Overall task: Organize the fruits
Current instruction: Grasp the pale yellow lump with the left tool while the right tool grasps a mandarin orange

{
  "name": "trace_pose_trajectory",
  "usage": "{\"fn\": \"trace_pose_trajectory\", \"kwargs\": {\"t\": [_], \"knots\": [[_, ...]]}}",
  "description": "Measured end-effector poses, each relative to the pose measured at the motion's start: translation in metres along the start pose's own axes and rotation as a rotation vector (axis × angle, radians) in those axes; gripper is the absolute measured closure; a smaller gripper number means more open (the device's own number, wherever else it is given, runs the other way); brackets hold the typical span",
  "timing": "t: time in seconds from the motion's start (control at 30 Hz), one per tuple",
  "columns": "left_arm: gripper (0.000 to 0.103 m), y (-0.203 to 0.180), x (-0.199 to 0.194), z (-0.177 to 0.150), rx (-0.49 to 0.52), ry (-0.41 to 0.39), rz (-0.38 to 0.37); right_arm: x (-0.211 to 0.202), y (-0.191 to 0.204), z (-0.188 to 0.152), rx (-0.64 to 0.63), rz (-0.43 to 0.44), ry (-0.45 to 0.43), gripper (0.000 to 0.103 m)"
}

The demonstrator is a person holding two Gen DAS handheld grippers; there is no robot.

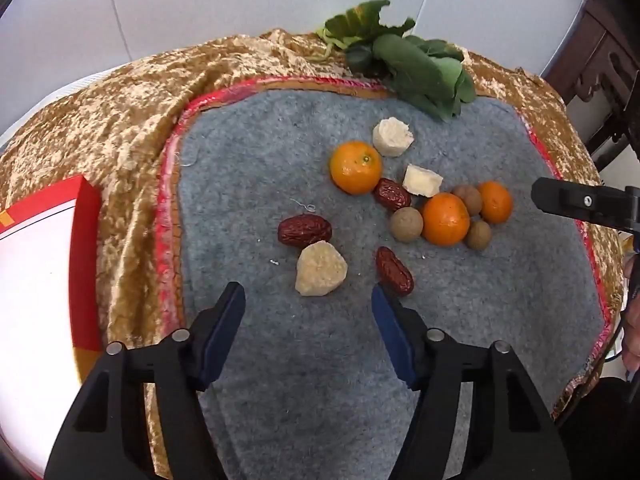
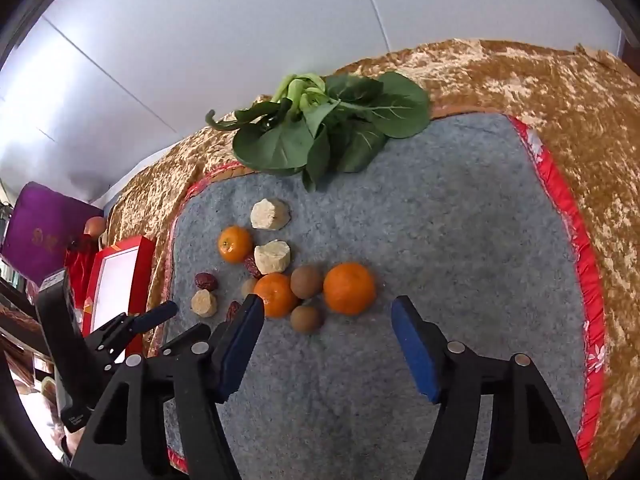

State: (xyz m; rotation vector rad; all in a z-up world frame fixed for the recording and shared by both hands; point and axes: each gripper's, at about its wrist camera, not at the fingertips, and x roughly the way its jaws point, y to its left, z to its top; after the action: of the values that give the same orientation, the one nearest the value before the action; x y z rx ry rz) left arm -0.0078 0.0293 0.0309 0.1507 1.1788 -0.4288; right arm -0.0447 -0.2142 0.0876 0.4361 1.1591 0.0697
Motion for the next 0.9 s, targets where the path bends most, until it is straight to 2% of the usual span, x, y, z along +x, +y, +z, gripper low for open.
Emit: {"fn": "trace_pose_trajectory", "kwargs": {"t": [0.17,0.2,0.3,0.37,0.47,0.57,0.67,0.77,0.9], "knots": [[0.046,-0.004,0.009,0.005,0.017,0.009,0.002,0.010,0.002,0.000,0.021,-0.022,0.024,0.045],[0.049,-0.004,0.010,0.005,0.025,0.008,0.005,0.020,-0.001,0.004,0.021,-0.049,0.020,0.046],[0.056,-0.002,0.014,0.005,0.047,0.004,0.013,0.033,-0.005,0.005,0.025,-0.028,0.054,0.053],[0.059,0.002,0.016,0.005,0.041,0.000,0.004,0.045,-0.003,0.008,0.025,-0.022,0.071,0.054],[0.067,0.005,0.014,0.004,0.040,-0.015,-0.015,0.053,-0.001,0.002,0.020,-0.078,0.082,0.060],[0.072,0.009,0.012,0.002,0.034,-0.026,-0.037,0.066,-0.002,0.002,0.040,-0.085,0.111,0.063],[0.074,0.008,0.010,-0.001,0.046,-0.030,-0.043,0.072,0.002,0.006,0.029,-0.079,0.091,0.067],[0.079,0.005,0.009,-0.003,0.037,-0.034,-0.049,0.072,-0.002,0.007,0.035,-0.096,0.110,0.068],[0.079,0.000,0.008,-0.005,0.034,-0.044,-0.036,0.065,-0.004,0.008,0.043,-0.096,0.108,0.069]]}}
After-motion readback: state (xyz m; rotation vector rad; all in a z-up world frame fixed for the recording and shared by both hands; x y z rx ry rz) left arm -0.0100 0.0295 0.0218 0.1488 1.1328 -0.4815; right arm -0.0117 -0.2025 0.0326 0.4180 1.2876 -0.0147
